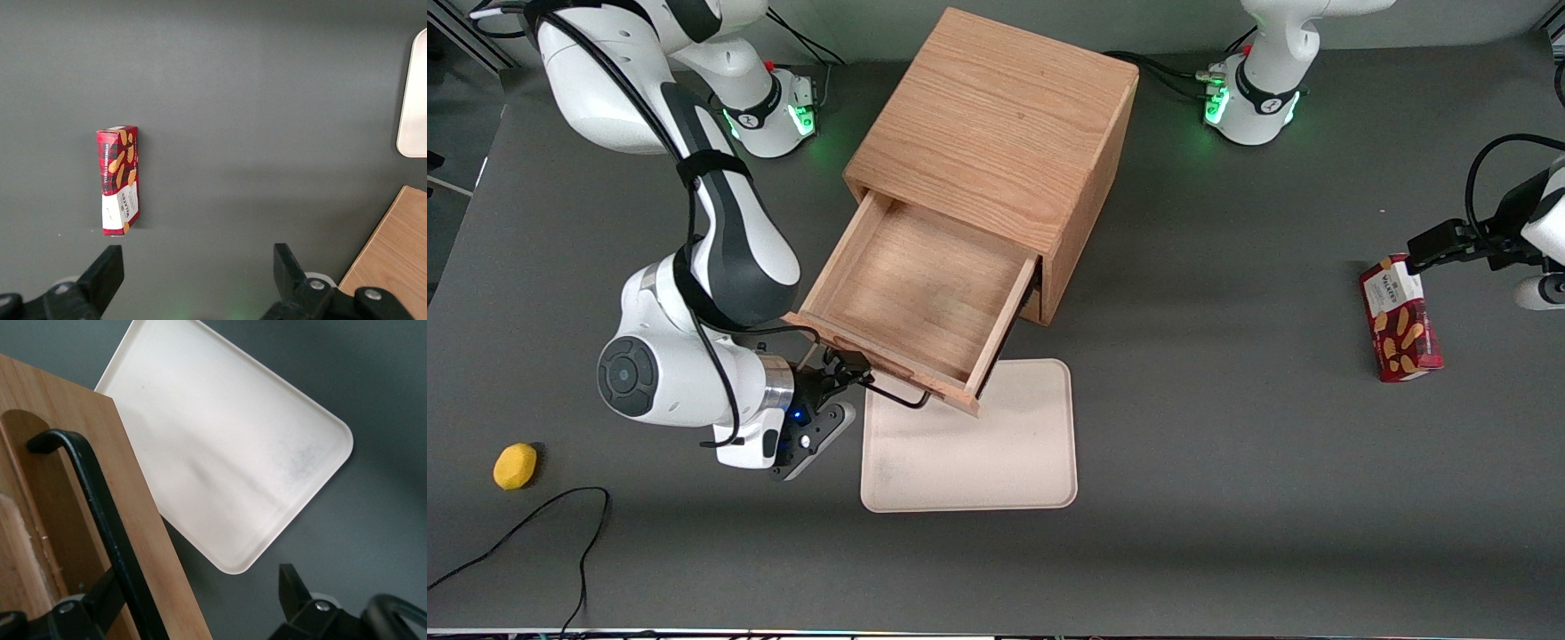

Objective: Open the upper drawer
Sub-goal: 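Keep pulling the drawer further out toward the white tray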

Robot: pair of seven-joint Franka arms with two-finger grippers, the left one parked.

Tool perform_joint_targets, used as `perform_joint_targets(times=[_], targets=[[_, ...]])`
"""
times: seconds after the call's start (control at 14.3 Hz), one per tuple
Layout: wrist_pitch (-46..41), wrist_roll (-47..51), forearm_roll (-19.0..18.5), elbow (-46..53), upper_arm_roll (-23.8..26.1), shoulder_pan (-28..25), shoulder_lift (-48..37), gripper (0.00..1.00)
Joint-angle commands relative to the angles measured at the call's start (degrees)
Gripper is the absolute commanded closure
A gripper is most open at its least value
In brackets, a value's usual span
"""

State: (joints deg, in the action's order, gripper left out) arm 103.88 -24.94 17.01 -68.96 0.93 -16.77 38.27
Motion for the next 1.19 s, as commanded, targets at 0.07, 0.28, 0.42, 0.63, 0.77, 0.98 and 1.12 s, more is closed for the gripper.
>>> perform_joint_targets(times=[0.07, 0.28, 0.42, 0.63, 0.77, 0.98, 1.12], targets=[[0.5, -1.0, 1.4, 2.7, 0.3, 1.2, 1.8, 0.0], [1.0, -1.0, 1.4, 2.8, 0.3, 1.7, 2.1, 0.0], [1.1, -1.1, 1.4, 2.8, 0.3, 2.0, 2.1, 0.0], [1.1, -1.1, 1.4, 2.8, 0.3, 2.4, 2.1, 0.0], [1.1, -1.1, 1.4, 2.9, 0.3, 2.6, 2.1, 0.0], [1.6, -1.1, 1.4, 3.0, 0.4, 3.2, 2.1, 0.0], [1.8, -1.0, 2.1, 3.3, 0.3, 3.6, 2.1, 0.0]])
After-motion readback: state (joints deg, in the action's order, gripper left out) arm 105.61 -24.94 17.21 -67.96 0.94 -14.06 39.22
